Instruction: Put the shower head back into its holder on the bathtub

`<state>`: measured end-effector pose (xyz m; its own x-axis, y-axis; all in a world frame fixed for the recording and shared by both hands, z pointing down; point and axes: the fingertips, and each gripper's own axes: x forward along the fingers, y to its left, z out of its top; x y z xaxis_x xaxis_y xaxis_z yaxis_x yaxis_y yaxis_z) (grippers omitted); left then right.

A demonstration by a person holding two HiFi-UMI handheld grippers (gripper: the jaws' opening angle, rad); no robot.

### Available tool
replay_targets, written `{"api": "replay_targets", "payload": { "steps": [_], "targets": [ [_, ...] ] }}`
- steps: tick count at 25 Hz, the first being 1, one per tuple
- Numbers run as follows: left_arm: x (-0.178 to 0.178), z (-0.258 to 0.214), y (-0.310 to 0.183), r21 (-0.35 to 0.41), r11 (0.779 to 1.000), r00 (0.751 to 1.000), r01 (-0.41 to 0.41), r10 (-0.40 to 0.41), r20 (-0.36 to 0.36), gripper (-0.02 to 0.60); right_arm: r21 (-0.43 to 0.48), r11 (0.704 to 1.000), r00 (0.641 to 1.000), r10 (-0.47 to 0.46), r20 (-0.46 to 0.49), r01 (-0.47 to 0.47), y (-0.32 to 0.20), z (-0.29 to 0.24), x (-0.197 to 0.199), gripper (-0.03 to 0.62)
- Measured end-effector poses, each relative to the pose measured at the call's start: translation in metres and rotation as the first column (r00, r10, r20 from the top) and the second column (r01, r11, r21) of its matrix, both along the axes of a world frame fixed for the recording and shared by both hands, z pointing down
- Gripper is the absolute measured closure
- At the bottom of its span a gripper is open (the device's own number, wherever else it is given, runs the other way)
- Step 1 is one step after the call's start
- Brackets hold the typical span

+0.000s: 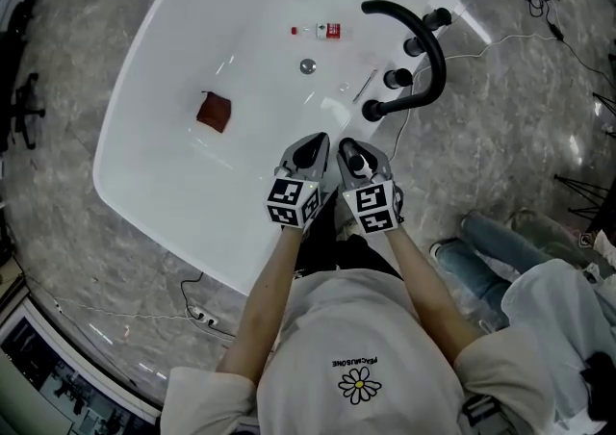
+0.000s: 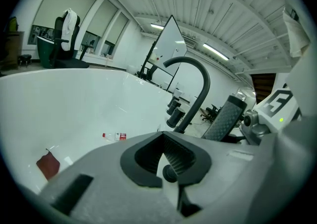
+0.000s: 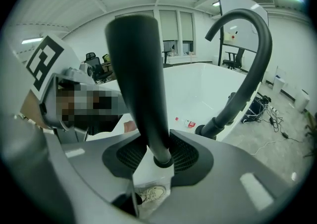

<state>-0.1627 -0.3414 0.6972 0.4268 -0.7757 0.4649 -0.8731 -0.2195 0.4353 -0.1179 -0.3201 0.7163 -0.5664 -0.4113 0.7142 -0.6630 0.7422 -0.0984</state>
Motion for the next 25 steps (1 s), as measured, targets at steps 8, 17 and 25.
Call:
{"api": "replay_targets", "payload": {
  "steps": [8,17,25],
  "targets": [
    [0.009,-0.018,0.017,0.030,1.000,1.000,-0.006,0.006,0.005,0.581,-0.035,0.999,0.999,0.031,-0.010,-0.032,0.002,0.007,0.005,0.454],
    [0.001,-0.091,0.042,0.179,0.984,0.998,0.018,-0.029,0.061,0.580,0.019,0.993,0.982,0.114,0.149,-0.118,0.024,-0.075,0.019,0.457],
    [0.012,-0.215,0.072,0.427,0.903,0.991,0.056,-0.101,0.084,0.580,0.151,0.942,0.870,0.204,0.448,-0.299,0.034,-0.224,0.052,0.589]
  ]
}}
